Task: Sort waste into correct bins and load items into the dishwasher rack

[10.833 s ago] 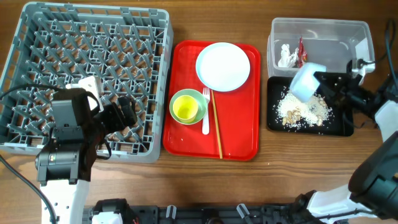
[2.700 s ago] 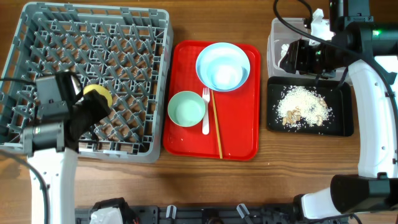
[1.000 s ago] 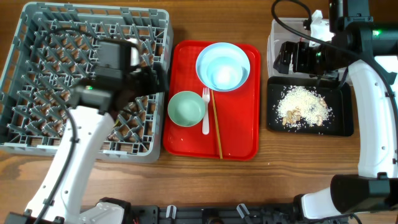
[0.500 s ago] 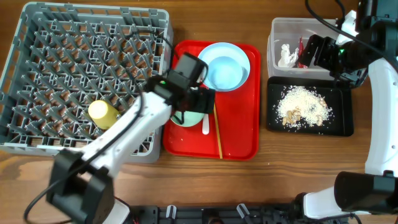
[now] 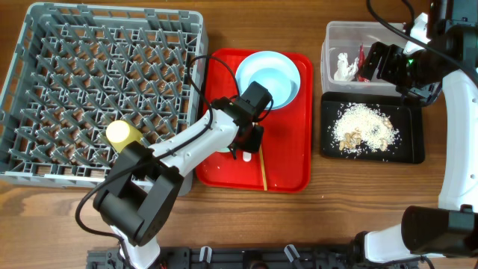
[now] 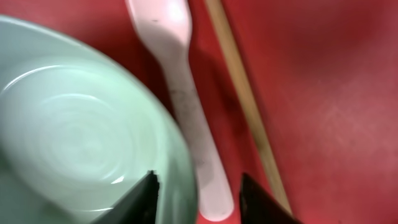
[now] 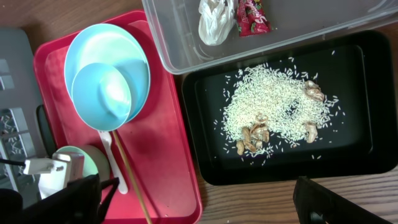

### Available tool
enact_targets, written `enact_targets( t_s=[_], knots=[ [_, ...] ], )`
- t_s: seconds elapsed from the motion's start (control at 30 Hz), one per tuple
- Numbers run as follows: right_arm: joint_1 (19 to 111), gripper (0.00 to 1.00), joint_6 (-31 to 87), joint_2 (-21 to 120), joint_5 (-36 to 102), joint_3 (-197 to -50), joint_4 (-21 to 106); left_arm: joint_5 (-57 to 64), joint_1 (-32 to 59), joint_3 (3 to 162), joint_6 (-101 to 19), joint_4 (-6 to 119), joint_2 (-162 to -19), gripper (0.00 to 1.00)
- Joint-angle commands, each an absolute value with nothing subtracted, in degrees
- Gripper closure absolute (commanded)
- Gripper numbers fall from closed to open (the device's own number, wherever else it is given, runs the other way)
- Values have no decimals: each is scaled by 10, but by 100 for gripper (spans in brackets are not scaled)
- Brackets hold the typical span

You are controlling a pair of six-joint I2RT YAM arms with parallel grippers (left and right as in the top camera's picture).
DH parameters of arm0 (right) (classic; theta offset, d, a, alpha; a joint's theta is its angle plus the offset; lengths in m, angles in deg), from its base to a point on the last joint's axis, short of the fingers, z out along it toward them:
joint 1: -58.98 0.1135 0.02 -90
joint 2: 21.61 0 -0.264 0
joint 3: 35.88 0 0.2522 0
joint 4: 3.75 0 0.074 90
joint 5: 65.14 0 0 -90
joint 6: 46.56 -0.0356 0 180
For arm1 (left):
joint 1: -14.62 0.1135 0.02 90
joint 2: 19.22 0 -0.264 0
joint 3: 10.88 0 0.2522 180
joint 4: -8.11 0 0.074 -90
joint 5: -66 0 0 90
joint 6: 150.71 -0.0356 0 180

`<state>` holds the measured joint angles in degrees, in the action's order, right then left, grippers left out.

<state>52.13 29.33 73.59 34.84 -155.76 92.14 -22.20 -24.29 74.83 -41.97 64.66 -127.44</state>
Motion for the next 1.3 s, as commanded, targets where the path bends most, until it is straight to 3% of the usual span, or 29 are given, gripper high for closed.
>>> enact_targets(
  t_s=[0.0, 0.23, 0.83, 1.27],
  knots=[
    [521, 0, 284, 737, 338, -1560, 922, -263, -244, 753, -423, 645, -1281, 72],
    [521, 0, 284, 737, 338, -1560, 928, -269, -244, 753, -422, 644, -1281, 96],
    [521, 0, 284, 737, 338, -1560, 933, -195, -228, 847, -423, 669, -1169, 96],
    [521, 0, 285, 737, 338, -1560, 934, -96, -73, 847, -423, 637, -1033, 96]
  ],
)
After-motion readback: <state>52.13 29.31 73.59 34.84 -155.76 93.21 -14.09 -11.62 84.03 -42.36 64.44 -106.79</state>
